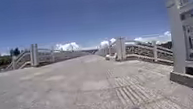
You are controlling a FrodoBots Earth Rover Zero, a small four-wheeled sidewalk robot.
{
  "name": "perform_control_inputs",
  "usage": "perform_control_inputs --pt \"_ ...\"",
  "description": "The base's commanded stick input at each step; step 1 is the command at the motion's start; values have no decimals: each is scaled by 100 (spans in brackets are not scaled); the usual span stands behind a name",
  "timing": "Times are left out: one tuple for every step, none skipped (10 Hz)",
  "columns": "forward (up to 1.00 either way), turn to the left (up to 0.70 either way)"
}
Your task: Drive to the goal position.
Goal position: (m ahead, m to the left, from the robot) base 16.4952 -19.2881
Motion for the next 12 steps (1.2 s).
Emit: perform_control_inputs --pt "70 0" --pt "70 0" --pt "70 0" --pt "70 0" --pt "70 0" --pt "70 0" --pt "70 0" --pt "70 0" --pt "70 0" --pt "70 -4" --pt "70 -9" --pt "70 -13"
